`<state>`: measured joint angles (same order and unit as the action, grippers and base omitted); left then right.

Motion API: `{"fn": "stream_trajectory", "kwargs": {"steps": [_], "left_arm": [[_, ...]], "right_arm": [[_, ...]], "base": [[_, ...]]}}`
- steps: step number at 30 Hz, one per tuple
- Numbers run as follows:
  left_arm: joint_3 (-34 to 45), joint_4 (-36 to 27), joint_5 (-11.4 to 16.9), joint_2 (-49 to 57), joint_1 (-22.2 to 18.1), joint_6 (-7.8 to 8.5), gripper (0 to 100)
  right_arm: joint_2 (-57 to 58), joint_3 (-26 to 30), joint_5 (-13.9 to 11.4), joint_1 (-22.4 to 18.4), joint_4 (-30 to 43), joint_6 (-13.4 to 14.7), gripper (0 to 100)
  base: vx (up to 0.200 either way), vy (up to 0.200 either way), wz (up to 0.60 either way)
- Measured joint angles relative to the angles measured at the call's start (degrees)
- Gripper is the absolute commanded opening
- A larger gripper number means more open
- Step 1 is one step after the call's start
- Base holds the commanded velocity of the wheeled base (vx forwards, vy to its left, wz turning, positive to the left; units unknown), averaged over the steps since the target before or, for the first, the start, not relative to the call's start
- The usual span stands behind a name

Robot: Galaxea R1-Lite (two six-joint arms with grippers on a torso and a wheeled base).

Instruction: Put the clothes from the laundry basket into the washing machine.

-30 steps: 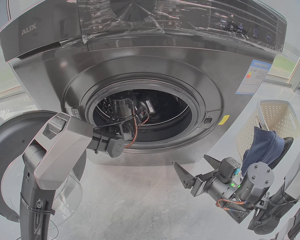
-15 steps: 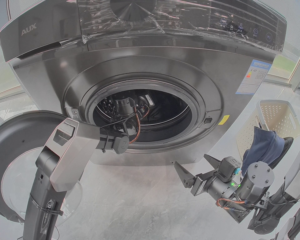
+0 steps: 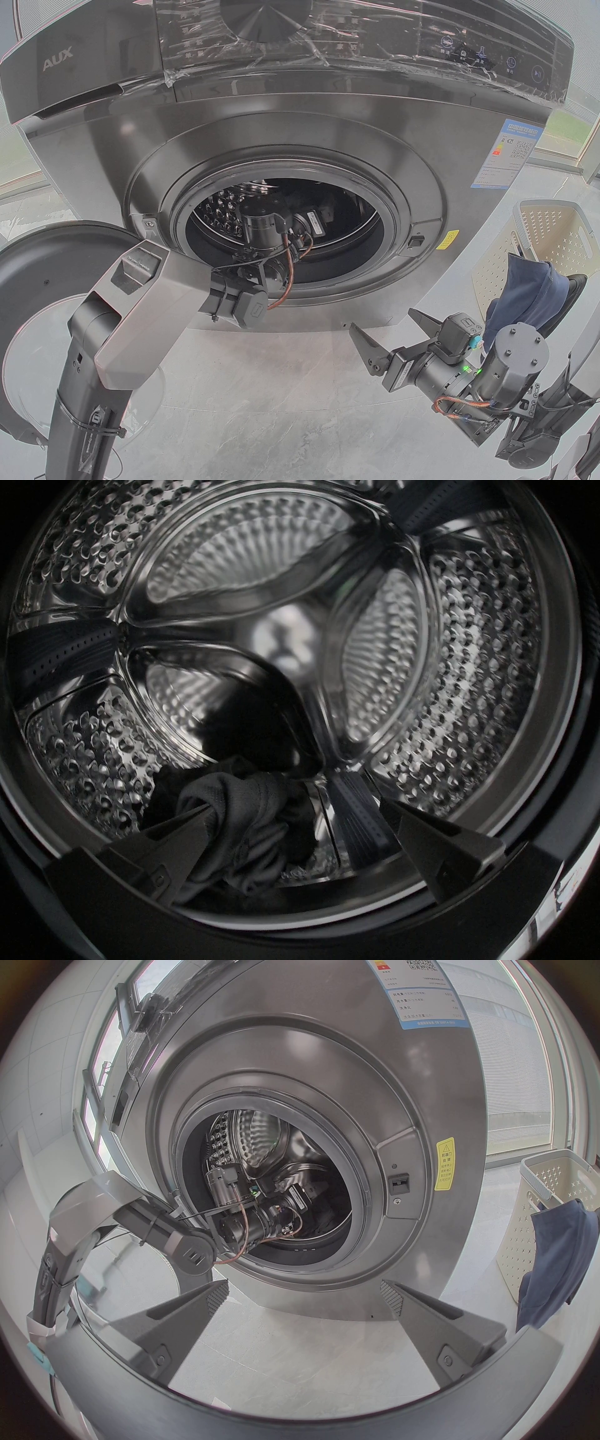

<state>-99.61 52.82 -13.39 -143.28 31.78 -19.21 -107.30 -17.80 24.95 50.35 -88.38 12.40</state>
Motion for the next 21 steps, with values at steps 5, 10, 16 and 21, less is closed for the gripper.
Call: {"fn": "stream_trajectory", "kwargs": {"steps": [5, 10, 16, 21], "left_arm": [[6.0, 1.4, 0.4, 3.0, 2.8, 1.32, 100], [11.4, 2.6, 0.6, 5.9, 3.5, 5.36, 100], [17.2, 6.4, 0.7, 8.0, 3.1, 7.86, 100], [24.9, 8.1, 0.7, 10.3, 3.3, 8.29, 100]], "right_arm": [[0.0, 0.1, 0.0, -0.1, 0.0, 0.0, 100], [0.0, 0.2, 0.0, 0.0, 0.0, 0.0, 100], [0.0, 0.4, 0.0, 0.1, 0.0, 0.0, 100], [0.0, 0.5, 0.0, 0.1, 0.0, 0.0, 100]], "base": [[0.0, 0.0, 0.0], [0.0, 0.0, 0.0], [0.0, 0.0, 0.0], [0.0, 0.0, 0.0]]}}
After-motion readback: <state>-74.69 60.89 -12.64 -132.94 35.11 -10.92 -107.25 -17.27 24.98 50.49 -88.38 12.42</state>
